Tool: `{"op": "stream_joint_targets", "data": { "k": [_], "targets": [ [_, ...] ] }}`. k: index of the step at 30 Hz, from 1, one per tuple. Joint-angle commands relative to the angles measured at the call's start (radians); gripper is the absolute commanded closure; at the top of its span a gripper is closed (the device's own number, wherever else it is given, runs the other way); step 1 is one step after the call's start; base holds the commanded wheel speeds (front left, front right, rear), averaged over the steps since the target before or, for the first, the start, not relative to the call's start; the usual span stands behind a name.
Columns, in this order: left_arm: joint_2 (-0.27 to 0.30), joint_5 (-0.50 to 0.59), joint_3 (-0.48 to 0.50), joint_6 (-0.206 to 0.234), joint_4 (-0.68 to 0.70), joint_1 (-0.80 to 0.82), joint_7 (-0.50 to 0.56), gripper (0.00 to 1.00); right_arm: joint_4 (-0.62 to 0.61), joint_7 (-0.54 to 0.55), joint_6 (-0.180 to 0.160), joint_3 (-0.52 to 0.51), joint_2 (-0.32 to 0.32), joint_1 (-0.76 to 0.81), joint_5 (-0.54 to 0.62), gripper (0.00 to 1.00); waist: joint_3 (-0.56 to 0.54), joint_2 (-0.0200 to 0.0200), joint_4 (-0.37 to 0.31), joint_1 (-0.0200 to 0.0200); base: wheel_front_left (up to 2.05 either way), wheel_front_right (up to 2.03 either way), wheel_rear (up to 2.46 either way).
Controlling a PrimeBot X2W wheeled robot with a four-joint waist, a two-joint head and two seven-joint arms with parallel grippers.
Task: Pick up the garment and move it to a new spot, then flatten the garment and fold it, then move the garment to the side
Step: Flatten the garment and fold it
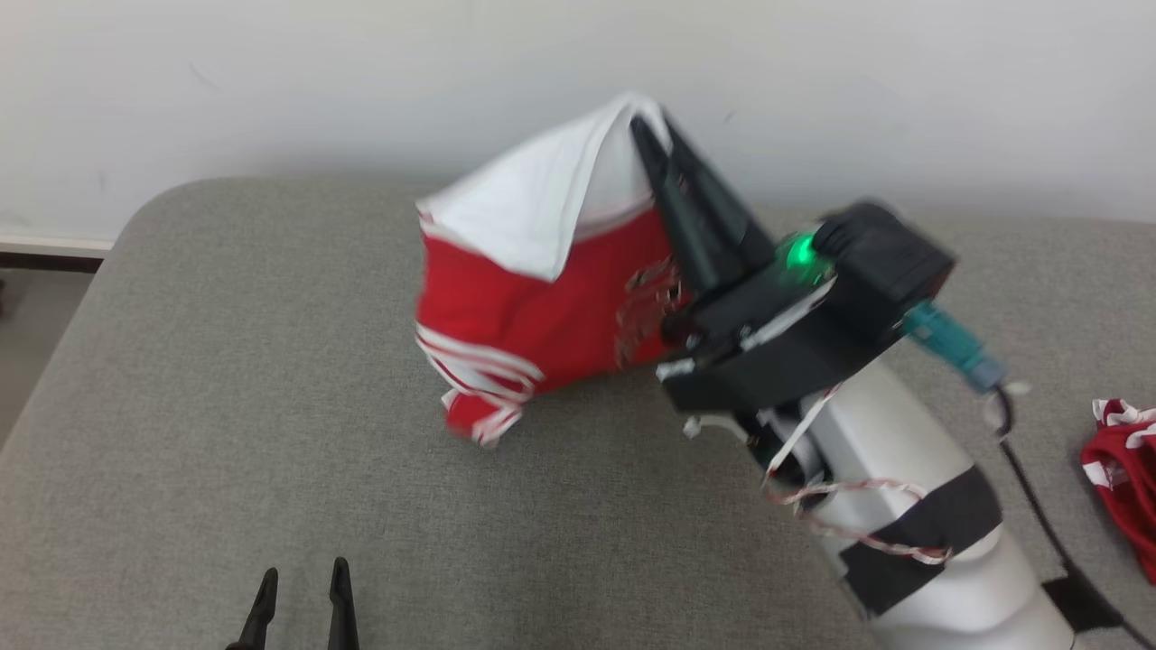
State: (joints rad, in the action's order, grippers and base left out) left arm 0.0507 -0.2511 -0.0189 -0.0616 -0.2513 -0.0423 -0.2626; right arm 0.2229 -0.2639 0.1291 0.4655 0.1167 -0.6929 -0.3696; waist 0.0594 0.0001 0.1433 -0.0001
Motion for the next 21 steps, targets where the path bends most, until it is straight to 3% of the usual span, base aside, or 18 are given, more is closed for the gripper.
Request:
{"op": "stream_joint_targets", "data": {
  "k": [1,14,21],
  "targets": [
    [-0.001,-0.001,0.004,-0.002,-0.001,-0.008,-0.003,0.00,-0.016,0.000,0.003,-0.013,0.000,-0.027,-0.002,1.00,-0.013,-0.0001,0.003,0.0001,0.00,0.00,0.00],
    [0.000,-0.021,-0.003,0.007,-0.005,-0.005,-0.003,0.00,-0.127,0.000,0.003,-0.189,-0.023,-0.206,-0.023,1.00,0.001,-0.0001,-0.002,0.0001,0.00,0.00,0.00],
    [-0.001,-0.027,-0.032,0.017,-0.009,0.014,-0.003,0.00,0.058,0.000,0.003,-0.241,-0.002,-0.218,0.055,1.00,0.038,-0.0001,0.009,0.0001,0.00,0.00,0.00]
  ]
}}
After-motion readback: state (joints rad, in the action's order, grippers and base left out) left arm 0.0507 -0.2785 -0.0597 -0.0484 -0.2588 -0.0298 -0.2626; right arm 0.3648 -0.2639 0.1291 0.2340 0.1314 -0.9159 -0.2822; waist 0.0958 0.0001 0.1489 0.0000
